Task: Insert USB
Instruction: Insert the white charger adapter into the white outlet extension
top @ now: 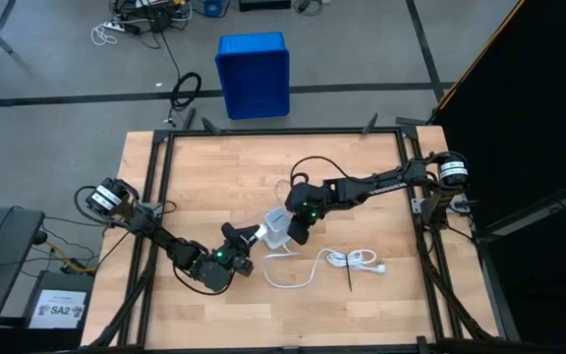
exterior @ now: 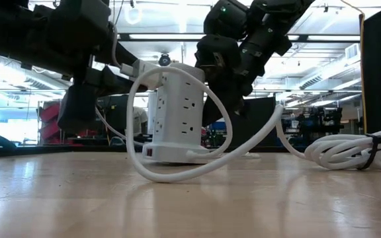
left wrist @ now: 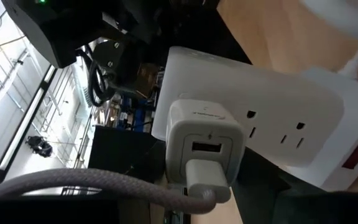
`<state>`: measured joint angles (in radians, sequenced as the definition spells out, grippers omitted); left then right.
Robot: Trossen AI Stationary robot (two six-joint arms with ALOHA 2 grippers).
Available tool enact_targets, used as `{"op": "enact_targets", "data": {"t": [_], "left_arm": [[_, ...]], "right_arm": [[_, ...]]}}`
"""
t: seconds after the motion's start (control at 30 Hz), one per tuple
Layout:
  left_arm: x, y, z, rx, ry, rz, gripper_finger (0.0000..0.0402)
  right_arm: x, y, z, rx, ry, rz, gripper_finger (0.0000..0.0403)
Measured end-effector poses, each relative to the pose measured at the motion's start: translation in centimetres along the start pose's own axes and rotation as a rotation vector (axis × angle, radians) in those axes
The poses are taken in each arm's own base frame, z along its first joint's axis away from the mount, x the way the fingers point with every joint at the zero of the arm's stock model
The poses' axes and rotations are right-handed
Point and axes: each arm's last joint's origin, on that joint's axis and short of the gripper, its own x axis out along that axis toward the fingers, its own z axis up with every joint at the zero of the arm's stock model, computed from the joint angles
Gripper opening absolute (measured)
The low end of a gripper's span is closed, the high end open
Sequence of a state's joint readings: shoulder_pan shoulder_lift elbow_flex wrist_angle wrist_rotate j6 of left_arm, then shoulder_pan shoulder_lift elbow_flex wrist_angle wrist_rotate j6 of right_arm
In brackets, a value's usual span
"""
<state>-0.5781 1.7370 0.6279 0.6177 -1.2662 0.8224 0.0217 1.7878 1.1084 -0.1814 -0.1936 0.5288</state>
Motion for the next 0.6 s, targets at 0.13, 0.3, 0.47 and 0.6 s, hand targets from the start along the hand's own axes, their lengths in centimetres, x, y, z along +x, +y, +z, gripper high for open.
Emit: {"op": "enact_targets", "data": {"t": [0.13, 0.3, 0.47, 0.6], "left_arm": [[0.0, -0.2, -0.2, 0.035, 0.004, -0.012, 0.0123], [0.1, -0.3, -0.3, 0.069, 0.005, -0.022, 0.0123], [0.2, -0.4, -0.2, 0.089, -0.035, -0.062, 0.0123], [0.3, -0.3, -0.2, 0.093, -0.045, -0.073, 0.0123]], "right_arm": [[0.1, 0.2, -0.2, -0.098, 0.007, 0.002, 0.0000], [0.1, 1.0, -0.2, -0.123, 0.021, 0.095, 0.0000], [0.0, 2.7, -0.3, -0.227, 0.009, 0.255, 0.0000], [-0.2, 3.8, -0.1, -0.285, -0.011, 0.284, 0.0000]]}}
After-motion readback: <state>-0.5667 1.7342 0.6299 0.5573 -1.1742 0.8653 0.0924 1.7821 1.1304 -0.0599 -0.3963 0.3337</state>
